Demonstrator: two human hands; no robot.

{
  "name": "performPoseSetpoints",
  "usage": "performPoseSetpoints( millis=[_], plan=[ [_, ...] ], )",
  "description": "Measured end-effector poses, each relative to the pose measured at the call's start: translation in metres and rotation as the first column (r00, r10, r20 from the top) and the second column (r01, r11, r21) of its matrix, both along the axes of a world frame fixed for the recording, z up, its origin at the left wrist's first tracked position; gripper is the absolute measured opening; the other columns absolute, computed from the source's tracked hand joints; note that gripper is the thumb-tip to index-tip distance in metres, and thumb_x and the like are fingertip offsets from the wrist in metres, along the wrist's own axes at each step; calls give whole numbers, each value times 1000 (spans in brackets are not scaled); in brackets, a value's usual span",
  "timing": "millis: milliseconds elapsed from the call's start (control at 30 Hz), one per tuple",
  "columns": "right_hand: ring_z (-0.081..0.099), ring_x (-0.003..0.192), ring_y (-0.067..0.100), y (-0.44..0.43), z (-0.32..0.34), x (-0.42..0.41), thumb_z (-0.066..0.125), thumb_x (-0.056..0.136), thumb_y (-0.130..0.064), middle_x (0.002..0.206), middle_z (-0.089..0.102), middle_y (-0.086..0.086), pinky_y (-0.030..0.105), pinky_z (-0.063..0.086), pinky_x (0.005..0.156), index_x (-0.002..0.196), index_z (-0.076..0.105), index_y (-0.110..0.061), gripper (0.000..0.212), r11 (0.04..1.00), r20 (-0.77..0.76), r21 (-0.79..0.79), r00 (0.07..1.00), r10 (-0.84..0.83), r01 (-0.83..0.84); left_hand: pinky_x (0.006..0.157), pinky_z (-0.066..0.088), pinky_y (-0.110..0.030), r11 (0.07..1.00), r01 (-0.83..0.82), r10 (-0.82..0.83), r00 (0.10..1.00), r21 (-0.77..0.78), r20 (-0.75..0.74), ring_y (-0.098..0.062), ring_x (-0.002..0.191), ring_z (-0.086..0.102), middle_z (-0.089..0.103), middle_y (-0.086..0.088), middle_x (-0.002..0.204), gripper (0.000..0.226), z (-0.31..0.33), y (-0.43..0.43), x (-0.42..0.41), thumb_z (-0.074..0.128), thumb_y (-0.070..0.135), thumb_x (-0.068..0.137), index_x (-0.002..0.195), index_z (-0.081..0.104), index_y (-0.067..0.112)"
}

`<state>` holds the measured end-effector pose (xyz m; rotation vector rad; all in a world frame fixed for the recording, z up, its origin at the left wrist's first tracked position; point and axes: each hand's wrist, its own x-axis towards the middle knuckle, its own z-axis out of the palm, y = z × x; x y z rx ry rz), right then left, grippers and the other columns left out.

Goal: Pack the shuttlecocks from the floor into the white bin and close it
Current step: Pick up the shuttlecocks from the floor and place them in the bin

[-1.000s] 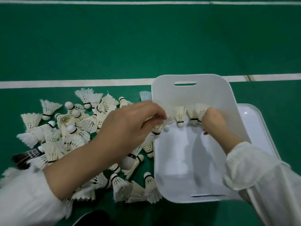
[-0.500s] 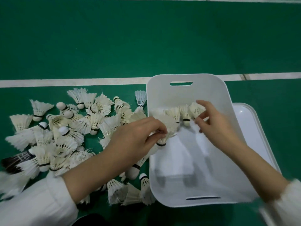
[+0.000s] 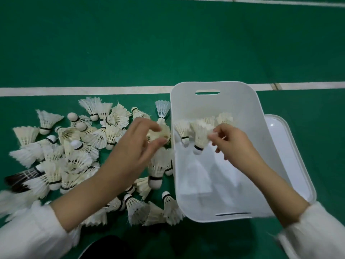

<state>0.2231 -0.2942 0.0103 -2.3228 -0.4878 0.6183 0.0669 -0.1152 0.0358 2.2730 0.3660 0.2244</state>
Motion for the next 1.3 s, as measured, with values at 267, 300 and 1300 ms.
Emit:
performPoseSetpoints(
  millis=[267,300,1300],
  plan=[
    [67,66,21,47,-69,1,55,90,-18,83,71,12,24,46,51,85,62,-6,15,960,-176,-214,974,144,-180,72,39,-9,999,47,-47,997,-2,-69,-5,86,52,52,14,86,32,-18,27,-20,37,58,83,82,51,29],
    [68,73,24,54,-73,2,53,91,-17,85,71,13,30,50,59,89,62,-5,15,962,-140,-221,981,132,-161,74,39,-10,998,63,-62,995,20,-80,-6,87,51,51,15,87,30,-19,26,-20,40,56,82,83,52,28],
    [52,48,10,4,32,3,58,89,-19,67,60,5,24,36,45,75,55,-13,16,949,18,291,991,-129,118,84,48,-24,996,-81,86,978,33,-192,-4,95,54,48,8,117,36,-22,42,-19,58,30,87,121,46,27]
  ],
)
